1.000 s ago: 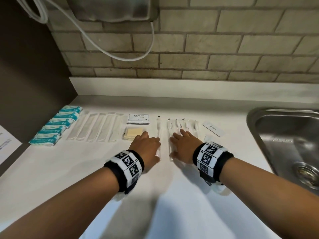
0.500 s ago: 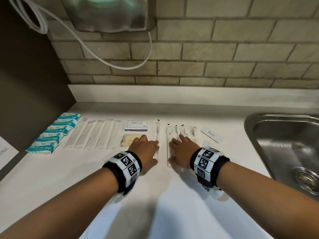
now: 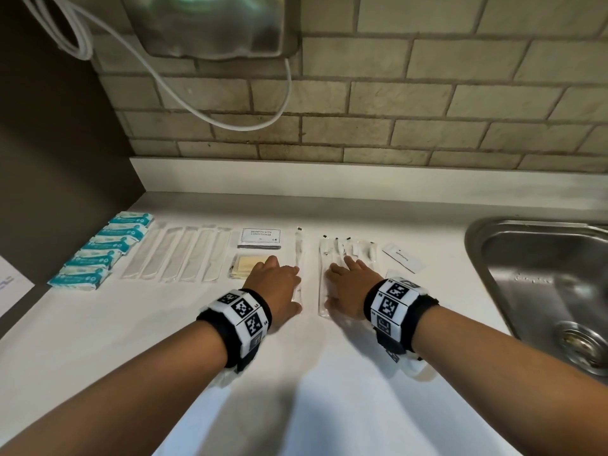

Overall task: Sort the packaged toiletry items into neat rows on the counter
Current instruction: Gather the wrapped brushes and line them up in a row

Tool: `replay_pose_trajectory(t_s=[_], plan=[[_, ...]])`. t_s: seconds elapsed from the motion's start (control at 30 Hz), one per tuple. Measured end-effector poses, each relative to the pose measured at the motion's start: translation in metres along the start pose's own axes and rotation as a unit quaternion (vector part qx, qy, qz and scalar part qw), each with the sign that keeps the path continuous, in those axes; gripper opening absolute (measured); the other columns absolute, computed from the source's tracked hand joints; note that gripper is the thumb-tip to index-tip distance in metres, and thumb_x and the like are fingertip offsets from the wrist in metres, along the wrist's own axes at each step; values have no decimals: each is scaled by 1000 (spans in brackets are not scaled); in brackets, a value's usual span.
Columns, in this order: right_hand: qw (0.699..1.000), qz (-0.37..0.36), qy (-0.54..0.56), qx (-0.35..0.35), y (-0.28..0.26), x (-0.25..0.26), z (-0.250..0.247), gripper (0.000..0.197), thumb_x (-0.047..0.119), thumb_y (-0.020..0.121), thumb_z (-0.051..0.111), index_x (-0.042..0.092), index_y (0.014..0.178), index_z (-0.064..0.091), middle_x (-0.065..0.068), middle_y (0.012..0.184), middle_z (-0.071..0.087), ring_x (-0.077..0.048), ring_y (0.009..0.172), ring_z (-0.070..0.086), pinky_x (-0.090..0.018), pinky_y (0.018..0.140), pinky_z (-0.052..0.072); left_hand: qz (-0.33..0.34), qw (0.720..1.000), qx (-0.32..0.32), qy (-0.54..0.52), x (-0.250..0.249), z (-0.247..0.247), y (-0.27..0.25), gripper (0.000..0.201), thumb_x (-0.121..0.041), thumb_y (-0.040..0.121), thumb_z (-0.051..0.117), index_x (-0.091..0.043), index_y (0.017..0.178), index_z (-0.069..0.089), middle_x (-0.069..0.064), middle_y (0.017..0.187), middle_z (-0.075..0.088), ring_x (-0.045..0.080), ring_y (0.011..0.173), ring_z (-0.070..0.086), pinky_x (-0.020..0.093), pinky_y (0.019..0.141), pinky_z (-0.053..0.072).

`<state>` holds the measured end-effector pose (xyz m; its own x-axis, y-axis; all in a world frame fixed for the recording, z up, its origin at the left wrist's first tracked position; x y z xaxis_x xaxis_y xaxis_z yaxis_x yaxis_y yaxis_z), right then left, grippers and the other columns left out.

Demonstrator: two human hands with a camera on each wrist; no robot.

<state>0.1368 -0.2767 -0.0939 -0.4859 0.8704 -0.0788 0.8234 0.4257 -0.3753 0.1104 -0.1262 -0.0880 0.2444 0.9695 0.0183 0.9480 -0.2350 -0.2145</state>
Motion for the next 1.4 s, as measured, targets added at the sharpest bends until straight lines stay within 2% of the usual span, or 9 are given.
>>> replay_pose_trajectory(t_s=[0.57,0.67,0.73,0.8,0.93,1.07,1.2,1.3,1.4], plan=[[999,-13,15,-41,-6,-12,-5,66,47,97,38,13,152,23,-5,162,15,-30,149,8,-42,120,11,-10,998,-35,-50,-4,-8,0,50,-49,85,57,-24,129,57,-7,139,50,23,125,34,36,102,29],[997,-4,55,-52,-13,-21,-11,57,43,98,40,16,148,32,-7,157,28,-30,145,25,-43,118,22,-4,994,-68,-90,-14,-18,4,46,-48,88,57,-27,128,57,-9,130,54,20,122,36,34,102,30],[993,20,83,-81,-19,-36,-15,47,39,98,40,18,140,43,-7,143,47,-28,129,46,-40,105,39,18,988,-88,-123,-25,-28,9,39,-46,89,57,-29,123,59,-8,125,56,19,117,39,35,102,34],[986,63,122,-91,-26,-61,-15,40,36,97,41,22,134,48,-4,134,54,-25,119,54,-37,96,45,51,983,-91,-149,-44,-35,17,32,-42,90,56,-29,119,61,-7,121,58,19,115,43,37,100,37],[976,134,162,-52,-35,-123,-6,37,31,98,45,22,133,52,-1,136,56,-23,120,55,-37,100,46,96,979,-69,-164,-91,-40,35,29,-36,93,55,-29,121,61,-6,121,60,20,122,44,37,102,38],[971,167,163,-54,-29,-162,0,35,35,97,48,21,128,55,-2,130,60,-24,115,59,-37,95,49,70,982,-35,-172,-123,-37,57,31,-32,94,53,-31,124,59,1,123,56,23,116,51,35,99,41],[972,171,155,-44,-16,-179,3,35,25,96,48,15,129,54,-7,129,60,-26,113,59,-35,92,50,63,988,10,-143,-146,-36,87,34,-31,91,55,-29,125,60,6,123,60,28,117,54,33,98,45],[977,162,141,-14,0,-184,7,33,27,93,53,11,120,61,-9,119,63,-27,107,61,-37,89,52,69,991,50,-101,-162,-40,98,39,-44,85,61,-21,116,62,8,108,62,29,109,56,33,79,48],[985,138,105,-1,18,-190,17,29,35,88,54,10,98,67,-8,110,64,-25,98,62,-35,80,53,96,989,72,-87,-175,-39,102,49,-54,81,62,-16,112,62,-1,78,51,25,94,55,29,65,36]])
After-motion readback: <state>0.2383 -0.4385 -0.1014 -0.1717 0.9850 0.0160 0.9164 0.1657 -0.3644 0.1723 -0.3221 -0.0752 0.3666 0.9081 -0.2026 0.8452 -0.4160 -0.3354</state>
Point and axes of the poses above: each hand's wrist, its own y-axis towards the middle knuckle, its own z-axis out of the palm, x = y × z, the point moved 3 cm from there along y, towards the middle knuckle
